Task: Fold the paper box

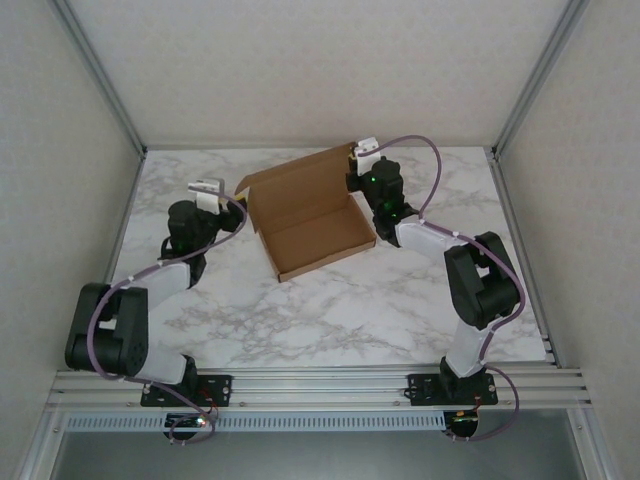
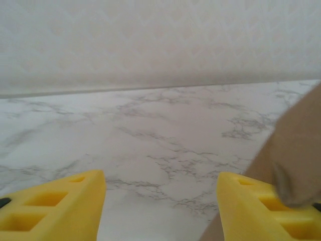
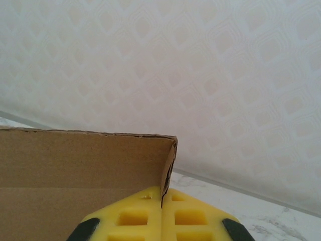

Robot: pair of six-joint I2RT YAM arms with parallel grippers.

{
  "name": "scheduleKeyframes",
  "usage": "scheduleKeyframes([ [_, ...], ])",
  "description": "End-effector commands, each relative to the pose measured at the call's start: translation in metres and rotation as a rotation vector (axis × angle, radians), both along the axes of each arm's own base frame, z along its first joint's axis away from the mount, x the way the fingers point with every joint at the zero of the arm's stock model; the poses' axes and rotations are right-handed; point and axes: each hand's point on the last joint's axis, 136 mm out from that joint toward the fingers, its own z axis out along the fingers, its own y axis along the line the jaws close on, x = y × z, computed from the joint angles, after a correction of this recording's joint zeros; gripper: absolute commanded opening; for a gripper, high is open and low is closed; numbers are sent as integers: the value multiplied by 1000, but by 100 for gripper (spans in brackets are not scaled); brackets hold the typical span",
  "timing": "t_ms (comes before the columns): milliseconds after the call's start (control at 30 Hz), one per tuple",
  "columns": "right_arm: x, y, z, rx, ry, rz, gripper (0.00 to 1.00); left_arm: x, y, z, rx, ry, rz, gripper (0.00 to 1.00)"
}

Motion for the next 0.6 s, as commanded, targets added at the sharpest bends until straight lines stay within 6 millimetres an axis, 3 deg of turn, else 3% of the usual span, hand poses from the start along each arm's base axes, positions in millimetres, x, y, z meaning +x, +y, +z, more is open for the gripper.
scheduleKeyframes([
  [0,-6,0,24,50,-53,23,0,-9,11,14,35,-63,37,60],
  [367,-6,1,25,57,-52,36,0,-47,-14,58,238,-336,-243,59],
  [567,-5,3,23,62,-46,43,0,-38,-26,69,277,-353,-335,58],
])
